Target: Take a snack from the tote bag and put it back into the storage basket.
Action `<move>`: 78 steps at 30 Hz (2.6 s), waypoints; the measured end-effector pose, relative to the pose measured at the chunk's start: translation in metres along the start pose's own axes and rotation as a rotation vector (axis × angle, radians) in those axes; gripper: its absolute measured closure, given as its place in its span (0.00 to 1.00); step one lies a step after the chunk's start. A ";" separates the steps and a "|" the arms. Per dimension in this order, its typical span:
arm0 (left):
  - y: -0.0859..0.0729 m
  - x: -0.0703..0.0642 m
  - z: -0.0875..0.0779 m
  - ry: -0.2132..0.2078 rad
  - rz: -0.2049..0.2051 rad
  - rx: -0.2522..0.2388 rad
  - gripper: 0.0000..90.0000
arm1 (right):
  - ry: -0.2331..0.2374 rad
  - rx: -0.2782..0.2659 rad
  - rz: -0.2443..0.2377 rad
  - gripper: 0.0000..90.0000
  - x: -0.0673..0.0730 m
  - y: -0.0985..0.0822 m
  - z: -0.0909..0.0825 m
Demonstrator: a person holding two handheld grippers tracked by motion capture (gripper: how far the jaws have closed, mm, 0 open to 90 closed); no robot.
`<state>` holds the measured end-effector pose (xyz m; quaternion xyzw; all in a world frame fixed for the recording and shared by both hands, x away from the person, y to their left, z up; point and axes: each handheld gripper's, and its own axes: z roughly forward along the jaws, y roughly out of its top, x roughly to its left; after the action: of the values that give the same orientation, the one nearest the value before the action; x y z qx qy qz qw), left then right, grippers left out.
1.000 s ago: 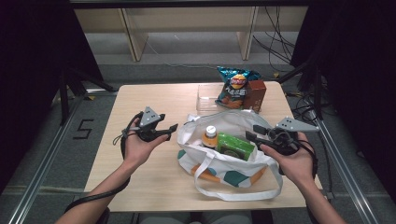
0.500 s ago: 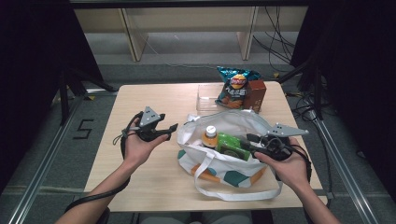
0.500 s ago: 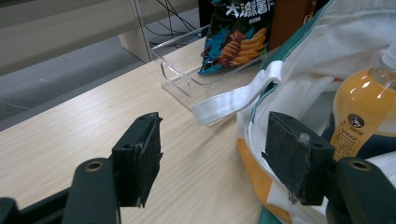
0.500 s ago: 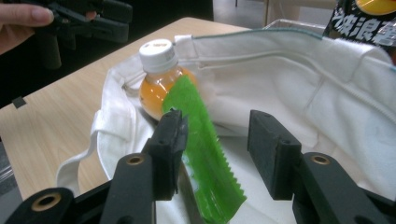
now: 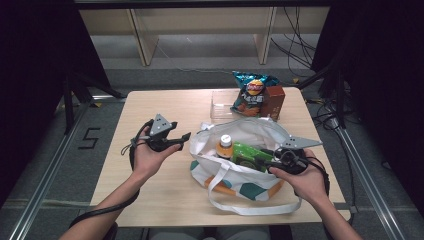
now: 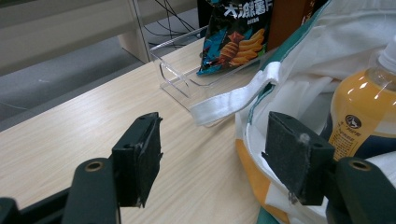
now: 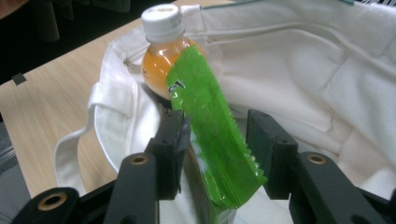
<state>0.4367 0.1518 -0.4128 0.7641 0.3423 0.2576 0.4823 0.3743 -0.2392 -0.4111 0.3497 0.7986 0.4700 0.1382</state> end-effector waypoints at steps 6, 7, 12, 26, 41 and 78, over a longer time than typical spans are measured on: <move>0.000 0.000 0.000 -0.001 0.000 -0.001 0.39 | 0.002 0.016 0.009 0.74 0.002 -0.003 0.004; 0.000 0.000 0.000 -0.002 0.000 -0.002 0.39 | 0.006 0.028 -0.020 0.75 0.000 -0.003 0.004; 0.000 0.000 0.000 -0.001 0.001 -0.002 0.39 | 0.000 0.038 -0.022 0.81 0.000 -0.004 0.004; 0.000 0.000 0.000 0.001 -0.002 -0.001 0.39 | -0.057 0.022 -0.123 0.98 0.001 -0.001 0.002; 0.001 0.001 -0.001 0.004 -0.003 0.000 0.39 | -0.073 -0.029 -0.151 1.00 0.006 0.009 -0.012; 0.000 0.001 0.000 0.003 -0.004 -0.003 0.39 | -0.154 -0.180 -0.224 1.00 0.002 0.042 -0.038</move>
<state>0.4376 0.1526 -0.4124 0.7625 0.3441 0.2581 0.4833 0.3704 -0.2496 -0.3562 0.2796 0.7744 0.4928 0.2815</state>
